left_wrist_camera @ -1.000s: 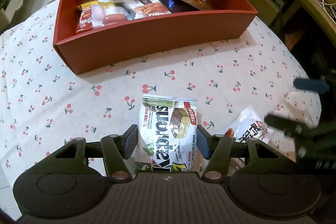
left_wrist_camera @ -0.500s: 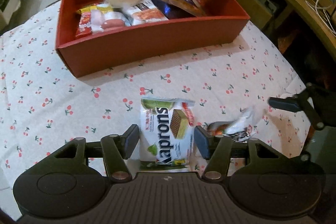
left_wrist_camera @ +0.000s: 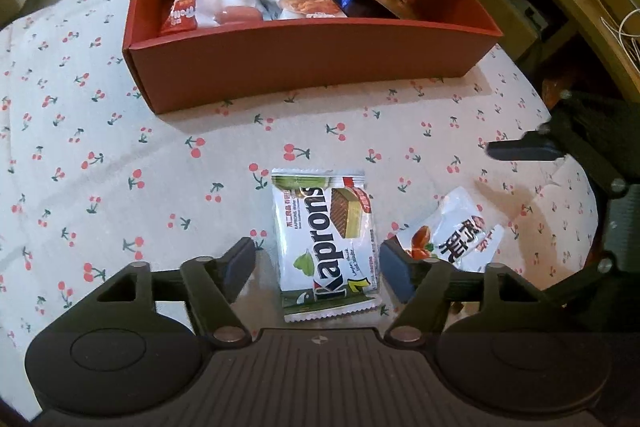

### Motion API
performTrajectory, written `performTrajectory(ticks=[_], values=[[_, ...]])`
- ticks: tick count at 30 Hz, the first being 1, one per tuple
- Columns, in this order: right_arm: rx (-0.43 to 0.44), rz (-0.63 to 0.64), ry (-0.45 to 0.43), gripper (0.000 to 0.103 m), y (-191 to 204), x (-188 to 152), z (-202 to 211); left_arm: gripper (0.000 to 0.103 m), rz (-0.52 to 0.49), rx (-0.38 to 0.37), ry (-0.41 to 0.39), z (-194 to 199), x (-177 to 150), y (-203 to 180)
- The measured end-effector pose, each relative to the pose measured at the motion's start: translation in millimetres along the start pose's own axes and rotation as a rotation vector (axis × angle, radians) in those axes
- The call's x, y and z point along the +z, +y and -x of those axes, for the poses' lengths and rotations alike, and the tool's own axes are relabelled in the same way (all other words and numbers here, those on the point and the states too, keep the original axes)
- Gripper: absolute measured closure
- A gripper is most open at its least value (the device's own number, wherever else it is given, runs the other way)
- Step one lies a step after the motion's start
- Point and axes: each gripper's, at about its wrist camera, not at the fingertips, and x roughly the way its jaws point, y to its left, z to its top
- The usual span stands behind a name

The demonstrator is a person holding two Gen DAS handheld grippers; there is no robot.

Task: Organize snacks
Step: 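Close left tool on Kaprons wafer pack while right tool grasps white snack bag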

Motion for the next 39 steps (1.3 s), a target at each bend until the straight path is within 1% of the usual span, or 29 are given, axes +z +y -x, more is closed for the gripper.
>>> performTrajectory(ticks=[3, 6, 8, 9, 11, 12, 14, 15, 17, 18, 19, 20, 22, 23, 24, 27, 28, 29, 30, 31, 33, 34, 35, 36, 37, 38, 39], values=[[0.044, 0.108, 0.008, 0.007, 7.2, -0.3, 1.2, 0.027, 0.007, -0.008, 0.009, -1.5, -1.8, 3.2], [0.063, 0.180, 0.049, 0.007, 11.8, -0.9, -8.2, 0.027, 0.016, -0.012, 0.027, -5.0, -2.9, 5.9], [0.084, 0.199, 0.048, 0.006, 13.1, 3.3, -17.5, 0.027, 0.018, -0.015, 0.033, -6.7, -2.6, 5.5], [0.087, 0.200, 0.028, 0.004, 12.3, 5.8, -18.1, 0.027, 0.018, -0.018, 0.036, -7.3, -2.2, 5.1], [0.095, 0.176, -0.009, 0.004, 8.7, 11.7, -18.9, 0.026, 0.015, -0.020, 0.037, -7.7, -1.6, 4.1], [0.095, 0.162, -0.006, 0.004, 8.0, 12.7, -20.8, 0.026, 0.014, -0.020, 0.037, -7.8, -1.4, 4.0], [0.088, 0.085, -0.009, 0.004, 5.3, 9.2, -21.2, 0.026, 0.017, -0.017, 0.039, -8.4, -0.9, 5.1], [0.086, 0.011, -0.007, 0.004, 2.4, 5.4, -21.4, 0.026, 0.020, -0.015, 0.037, -8.0, -0.7, 6.1], [0.115, -0.252, 0.019, 0.004, -10.6, -8.4, -21.6, 0.025, 0.025, -0.011, 0.035, -8.3, 0.8, 7.3], [0.179, -0.430, 0.049, 0.003, -18.8, -21.9, -23.9, 0.025, 0.026, -0.010, 0.035, -7.8, 0.6, 7.8], [0.217, -0.511, 0.057, 0.001, -21.2, -31.2, -24.1, 0.025, 0.027, -0.010, 0.034, -7.6, 0.2, 8.2], [0.208, -0.528, 0.047, 0.002, -19.5, -38.0, -20.3, 0.025, 0.025, -0.008, 0.035, -8.6, 0.4, 8.1], [0.182, -0.490, 0.037, 0.002, -13.3, -42.7, -13.4, 0.023, 0.016, -0.002, 0.032, -8.8, 0.0, 6.1], [0.159, -0.427, 0.021, 0.002, -9.1, -40.9, -8.2, 0.023, 0.014, 0.001, 0.031, -8.9, -0.1, 5.2], [0.139, -0.348, 0.011, 0.002, -4.3, -37.7, -3.5, 0.023, 0.013, 0.004, 0.030, -9.0, 0.0, 4.0], [0.051, 0.013, -0.019, 0.000, 15.7, -23.3, 8.1, 0.023, 0.010, 0.010, 0.021, -8.6, 1.0, 1.3], [0.038, 0.100, -0.018, 0.000, 19.3, -18.4, 8.2, 0.022, 0.009, 0.010, 0.019, -8.3, 1.0, 0.7], [0.043, 0.167, -0.018, 0.000, 21.2, -13.1, 4.9, 0.022, 0.010, 0.007, 0.019, -8.3, 1.0, 1.0], [0.068, 0.199, -0.016, 0.000, 20.0, -8.7, 1.0, 0.022, 0.011, 0.003, 0.022, -8.6, 1.2, 1.6], [0.100, 0.201, -0.016, 0.000, 16.5, -4.3, -4.6, 0.022, 0.011, 0.000, 0.026, -9.3, 1.3, 2.1], [0.138, 0.157, 0.001, 0.002, 6.9, 7.7, -22.2, 0.022, 0.008, -0.008, 0.036, -11.2, 2.0, 2.2], [0.146, 0.118, 0.020, 0.004, 2.0, 9.4, -31.2, 0.021, 0.004, -0.009, 0.039, -12.0, 1.9, 2.0], [0.169, 0.068, 0.020, 0.004, -3.9, 6.9, -34.9, 0.021, 0.000, -0.010, 0.041, -12.8, 2.2, 1.2], [0.213, -0.020, 0.008, 0.006, -12.5, 2.9, -36.5, 0.020, -0.002, -0.012, 0.046, -13.6, 2.0, 1.6], [0.256, -0.114, 0.012, 0.014, -19.1, -1.7, -37.9, 0.018, -0.005, -0.017, 0.043, -13.4, 1.7, 2.0], [0.281, -0.211, 0.004, 0.014, -24.0, -8.4, -37.4, 0.018, -0.006, -0.017, 0.045, -14.1, 2.2, 2.1], [0.270, -0.255, -0.006, 0.017, -24.0, -13.9, -35.6, 0.018, -0.006, -0.015, 0.047, -14.8, 2.3, 2.8]])
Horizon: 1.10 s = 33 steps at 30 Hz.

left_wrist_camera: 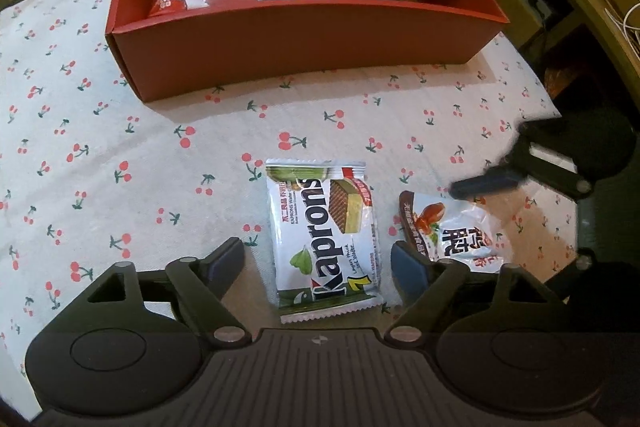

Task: Organize snacks
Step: 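Close left tool on Kaprons wafer pack while right tool grasps white snack bag, then carry Kaprons pack and white snack bag over the red box with both tools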

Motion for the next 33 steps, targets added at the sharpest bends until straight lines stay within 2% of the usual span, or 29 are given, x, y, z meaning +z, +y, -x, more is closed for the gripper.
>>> performTrajectory(ticks=[1, 4, 9, 12, 15, 18, 21, 25, 26, 27, 28, 29, 31, 33], values=[[-0.019, -0.018, -0.007, 0.025, 1.0, -4.0, 1.4, 0.018, 0.001, 0.003, -0.002, 0.1, 0.4, 0.0], [-0.037, -0.121, -0.040, 0.032, 2.4, -12.5, 9.2, 0.017, -0.008, 0.023, -0.006, -1.0, 0.7, -3.7], [-0.066, -0.178, -0.065, 0.034, 15.7, -23.1, 18.4, 0.016, -0.037, 0.078, -0.012, -3.7, 0.6, -12.2], [-0.160, -0.153, -0.072, 0.032, 24.0, -21.7, 16.0, 0.016, -0.051, 0.098, -0.011, -5.7, 1.3, -14.3], [-0.162, -0.204, -0.080, 0.031, 19.5, -21.6, 15.9, 0.011, -0.090, 0.139, -0.007, -12.1, 0.8, -22.0], [-0.141, -0.276, -0.095, 0.022, 6.7, -22.0, 16.8, 0.010, -0.114, 0.179, -0.007, -16.0, -1.0, -30.1], [-0.130, -0.301, -0.074, 0.000, 1.7, -18.4, 9.3, 0.011, -0.097, 0.186, -0.012, -16.1, -0.8, -29.0], [-0.062, -0.329, -0.093, 0.000, -5.5, -12.6, 6.1, 0.014, -0.069, 0.209, -0.017, -15.9, 1.9, -27.7], [-0.072, -0.324, -0.097, 0.004, -4.7, -13.4, 7.9, 0.015, -0.065, 0.211, -0.018, -15.5, 2.7, -28.3], [-0.114, -0.305, -0.094, 0.013, -2.7, -13.5, 10.1, 0.017, -0.063, 0.212, -0.018, -15.0, 2.4, -28.7], [-0.144, -0.288, -0.095, 0.025, 0.3, -15.7, 13.4, 0.019, -0.065, 0.214, -0.019, -14.3, 1.8, -29.7], [-0.127, -0.292, -0.101, 0.030, 0.7, -17.8, 17.2, 0.021, -0.068, 0.214, -0.022, -12.8, 1.4, -30.9], [-0.136, -0.299, -0.098, 0.032, 3.8, -19.2, 20.6, 0.031, -0.076, 0.211, -0.029, -10.5, -0.4, -35.2], [-0.163, -0.284, -0.100, 0.035, 8.7, -20.4, 23.4, 0.037, -0.084, 0.220, -0.038, -7.7, -2.8, -39.1]])
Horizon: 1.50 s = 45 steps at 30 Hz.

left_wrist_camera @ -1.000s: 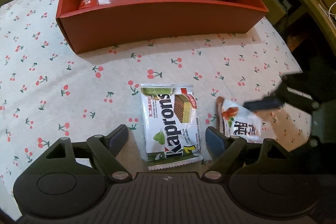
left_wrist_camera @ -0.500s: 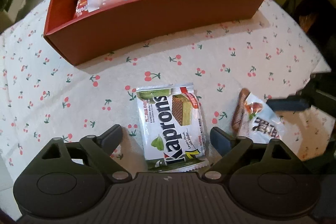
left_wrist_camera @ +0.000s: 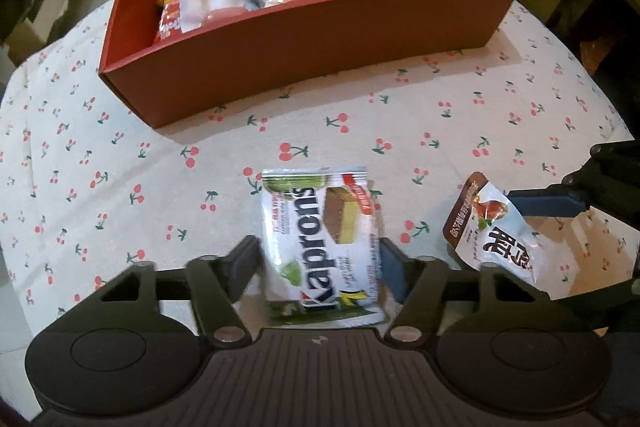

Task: Organize snacks
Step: 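Carry Kaprons pack and white snack bag over the red box with both tools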

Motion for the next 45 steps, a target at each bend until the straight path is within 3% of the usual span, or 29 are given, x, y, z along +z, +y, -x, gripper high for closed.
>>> performTrajectory(ticks=[6, 17, 29, 45], values=[[-0.040, -0.072, -0.057, 0.036, -10.2, -4.6, 20.2, 0.039, 0.012, -0.024, -0.013, 6.5, -6.4, 0.3], [-0.142, -0.173, -0.200, 0.036, -13.5, 22.1, 45.7, 0.039, 0.033, -0.008, -0.143, 35.0, 5.3, 9.3], [-0.223, -0.223, -0.307, 0.036, -24.5, 53.6, 57.3, 0.039, 0.031, 0.076, -0.263, 53.5, 35.9, 14.0], [-0.267, -0.286, -0.404, 0.036, -49.8, 86.9, 66.7, 0.040, 0.033, 0.140, -0.377, 65.4, 80.2, 16.8]])
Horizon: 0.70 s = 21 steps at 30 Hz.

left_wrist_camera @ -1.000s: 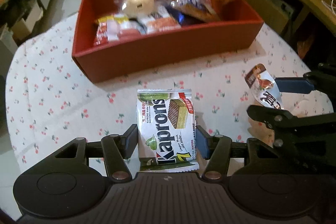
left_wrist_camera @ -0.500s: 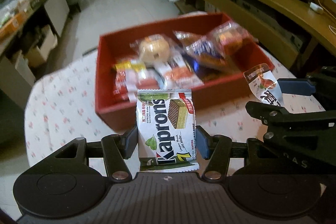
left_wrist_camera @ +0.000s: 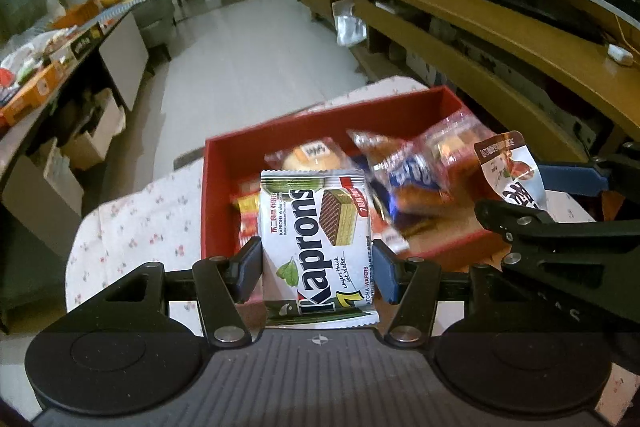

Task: Organize snacks
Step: 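Carry Kaprons pack and white snack bag over the red box with both tools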

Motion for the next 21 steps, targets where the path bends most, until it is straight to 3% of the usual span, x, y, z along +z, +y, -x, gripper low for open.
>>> performTrajectory(ticks=[12, 21], values=[[-0.012, -0.024, -0.027, 0.036, -9.2, 26.2, -25.1, 0.040, 0.010, 0.032, -0.030, -18.4, 28.1, 2.4], [0.002, -0.049, -0.005, 0.036, -17.3, 39.2, -55.6, 0.040, 0.040, 0.028, 0.005, -44.0, 39.6, 9.1]])
